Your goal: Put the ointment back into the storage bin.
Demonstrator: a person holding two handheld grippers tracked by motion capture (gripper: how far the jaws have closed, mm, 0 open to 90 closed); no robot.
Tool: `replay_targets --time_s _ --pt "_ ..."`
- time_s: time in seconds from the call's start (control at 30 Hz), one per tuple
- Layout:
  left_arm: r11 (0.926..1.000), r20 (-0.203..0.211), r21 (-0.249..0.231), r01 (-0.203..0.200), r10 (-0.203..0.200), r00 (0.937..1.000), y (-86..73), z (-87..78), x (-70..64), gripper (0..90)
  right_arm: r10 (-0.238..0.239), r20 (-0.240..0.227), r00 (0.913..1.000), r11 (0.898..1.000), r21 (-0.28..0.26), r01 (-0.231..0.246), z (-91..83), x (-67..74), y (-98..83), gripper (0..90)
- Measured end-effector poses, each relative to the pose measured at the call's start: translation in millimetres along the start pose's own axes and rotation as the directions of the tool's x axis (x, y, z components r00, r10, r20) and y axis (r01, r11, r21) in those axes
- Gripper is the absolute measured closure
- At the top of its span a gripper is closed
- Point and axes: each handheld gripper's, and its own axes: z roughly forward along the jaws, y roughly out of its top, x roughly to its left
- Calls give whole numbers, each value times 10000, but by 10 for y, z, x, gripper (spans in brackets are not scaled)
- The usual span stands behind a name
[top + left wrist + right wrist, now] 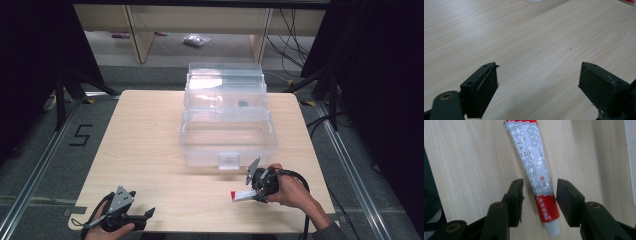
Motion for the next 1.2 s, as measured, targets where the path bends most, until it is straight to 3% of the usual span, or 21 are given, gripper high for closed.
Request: replay_targets --time_s 0.07,0.1,0.2,0.23,0.3,0.33,0.37,0.43,0.47,0.53,0.6,0.67,0.7,0.73,1.0,1.07,1.1,1.13,1.2 --pt "10000 -4 -7 2 -2 10000 -1 -1 0 150 -601 -41 9982 9982 12 601 26 -42 14 586" --pt "10000 -26 -12 5 -5 10000 -2 -1 -1 150 -228 -58 9997 9996 143 229 18 -18 21 592" --pt "10000 1 -53 68 -68 10000 -1 4 -7 150 -737 -108 9972 9971 169 738 35 -57 40 609" --pt "10000 -31 -53 78 -79 10000 -1 3 -9 150 -236 -76 9997 9991 340 238 29 -29 37 609" --pt "10000 -17 -11 13 -13 10000 0 2 -1 150 -725 -194 9972 9968 322 731 57 -67 50 615" --pt "9995 -11 -205 236 -236 9997 -2 15 -16 150 -635 -185 9978 9972 396 642 67 -63 48 616" --pt "10000 -31 18 -23 23 10000 0 1 3 150 -451 -171 9988 9976 512 460 70 -53 49 616" --pt "10000 -18 -27 31 -31 10000 -1 3 -2 150 -796 -221 9966 9954 517 807 87 -74 56 621" --pt "9995 -12 -201 241 -241 9997 -1 15 -17 150 -421 -240 9988 9970 633 435 87 -58 56 624" --pt "9997 -86 -151 191 -193 9998 -2 16 -11 150 -909 -245 9956 9941 571 922 107 -75 66 642" --pt "9997 -110 -157 203 -204 9997 -2 15 -11 149 -422 -388 9984 9955 832 453 102 -44 69 655" --pt "9999 -56 -92 118 -119 9999 -1 10 -1 150 -1030 -320 9942 9915 771 1052 118 -64 73 668" --pt "9999 11 -103 114 -114 9999 -3 7 -1 150 -435 -370 9984 9934 1042 471 99 -25 76 678" --pt "9999 11 -108 111 -111 9999 -2 6 0 150 -872 -417 9953 9908 998 910 112 -48 75 693" --pt "9999 39 -102 126 -126 9999 -2 6 2 150 -680 -484 9965 9854 1532 747 105 -33 132 706" --pt "9999 6 -112 110 -110 9999 -1 5 1 150 -1141 -464 9924 9834 1364 1194 117 -55 151 707" --pt "9999 -9 -82 146 -146 9999 1 2 -1 150 -1110 -307 9933 9834 1409 1142 117 -49 158 707" --pt "9997 -42 -126 224 -224 9997 0 5 -7 150 -1449 -370 9888 9799 1332 1485 132 -74 159 707" --pt "9996 -10 -142 238 -238 9997 0 10 -5 150 -1321 -445 9902 9808 1385 1370 126 -58 171 708"
